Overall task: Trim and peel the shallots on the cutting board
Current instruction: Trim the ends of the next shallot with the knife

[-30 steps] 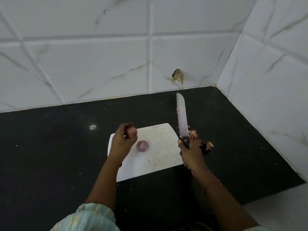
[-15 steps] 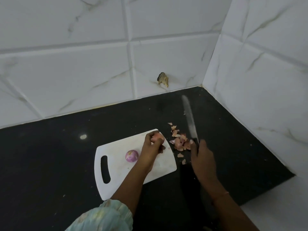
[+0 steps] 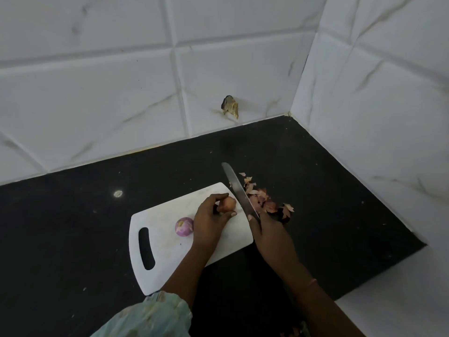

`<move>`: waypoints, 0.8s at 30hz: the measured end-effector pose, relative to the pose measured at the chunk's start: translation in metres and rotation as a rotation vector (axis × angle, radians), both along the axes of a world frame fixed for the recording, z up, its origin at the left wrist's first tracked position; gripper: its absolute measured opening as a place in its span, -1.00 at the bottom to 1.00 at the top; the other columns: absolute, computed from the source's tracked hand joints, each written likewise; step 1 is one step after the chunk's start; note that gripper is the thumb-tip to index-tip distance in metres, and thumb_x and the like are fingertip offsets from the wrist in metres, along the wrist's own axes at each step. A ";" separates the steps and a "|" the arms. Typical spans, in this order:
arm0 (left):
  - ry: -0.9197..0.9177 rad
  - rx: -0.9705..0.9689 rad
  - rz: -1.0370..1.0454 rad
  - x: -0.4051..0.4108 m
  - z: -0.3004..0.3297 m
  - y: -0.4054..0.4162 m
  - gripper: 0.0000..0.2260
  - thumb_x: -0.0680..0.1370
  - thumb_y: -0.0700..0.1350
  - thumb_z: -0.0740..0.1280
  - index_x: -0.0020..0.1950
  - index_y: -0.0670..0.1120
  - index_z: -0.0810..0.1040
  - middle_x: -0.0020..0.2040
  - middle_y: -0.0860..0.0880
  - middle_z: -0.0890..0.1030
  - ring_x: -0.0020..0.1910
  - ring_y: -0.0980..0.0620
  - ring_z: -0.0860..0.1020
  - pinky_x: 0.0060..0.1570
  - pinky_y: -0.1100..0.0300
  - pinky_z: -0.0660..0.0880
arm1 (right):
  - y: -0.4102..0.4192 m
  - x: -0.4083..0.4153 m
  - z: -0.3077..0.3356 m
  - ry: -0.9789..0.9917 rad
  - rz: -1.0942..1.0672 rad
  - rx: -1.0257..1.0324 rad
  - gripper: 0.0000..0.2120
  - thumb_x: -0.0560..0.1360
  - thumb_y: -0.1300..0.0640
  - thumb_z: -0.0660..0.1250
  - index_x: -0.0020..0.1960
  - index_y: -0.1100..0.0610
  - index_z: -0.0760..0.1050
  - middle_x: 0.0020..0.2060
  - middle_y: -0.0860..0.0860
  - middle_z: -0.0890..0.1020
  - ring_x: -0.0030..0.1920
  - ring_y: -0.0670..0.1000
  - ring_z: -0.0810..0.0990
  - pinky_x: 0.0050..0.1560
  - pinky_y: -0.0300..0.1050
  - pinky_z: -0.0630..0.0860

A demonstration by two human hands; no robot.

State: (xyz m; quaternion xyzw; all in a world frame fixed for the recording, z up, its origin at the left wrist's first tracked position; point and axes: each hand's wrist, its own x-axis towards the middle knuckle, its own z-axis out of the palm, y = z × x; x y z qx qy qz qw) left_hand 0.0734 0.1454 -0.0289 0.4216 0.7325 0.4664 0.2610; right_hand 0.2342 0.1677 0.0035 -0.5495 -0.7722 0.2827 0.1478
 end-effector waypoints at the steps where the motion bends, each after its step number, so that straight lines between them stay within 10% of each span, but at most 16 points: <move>1: -0.003 0.000 0.005 0.000 -0.002 0.000 -0.61 0.44 -0.11 0.52 0.24 0.08 0.54 0.16 0.14 0.61 0.10 0.17 0.55 0.16 0.30 0.49 | -0.003 -0.002 -0.002 -0.027 0.011 0.003 -0.71 0.64 -0.12 0.07 0.16 0.02 0.44 -0.32 -0.06 0.52 -0.33 -0.11 0.53 -0.30 -0.12 0.52; 13: -0.047 0.016 -0.001 0.001 -0.004 -0.001 -0.62 0.47 -0.16 0.50 0.26 0.05 0.56 0.14 0.17 0.59 0.05 0.27 0.53 0.06 0.51 0.41 | -0.002 -0.002 0.000 -0.003 0.062 -0.057 -0.68 0.64 -0.11 0.07 -0.08 0.08 0.44 -0.32 -0.02 0.50 -0.36 -0.10 0.47 -0.27 -0.06 0.49; 24: -0.083 0.037 -0.008 0.002 -0.003 -0.002 -0.65 0.46 -0.20 0.50 0.20 0.06 0.58 0.05 0.22 0.59 0.02 0.36 0.54 -0.01 0.60 0.39 | 0.009 -0.007 0.010 -0.062 0.115 -0.017 -0.62 0.65 -0.10 0.05 0.31 0.11 0.38 -0.10 0.04 0.61 -0.09 0.01 0.61 -0.05 0.00 0.56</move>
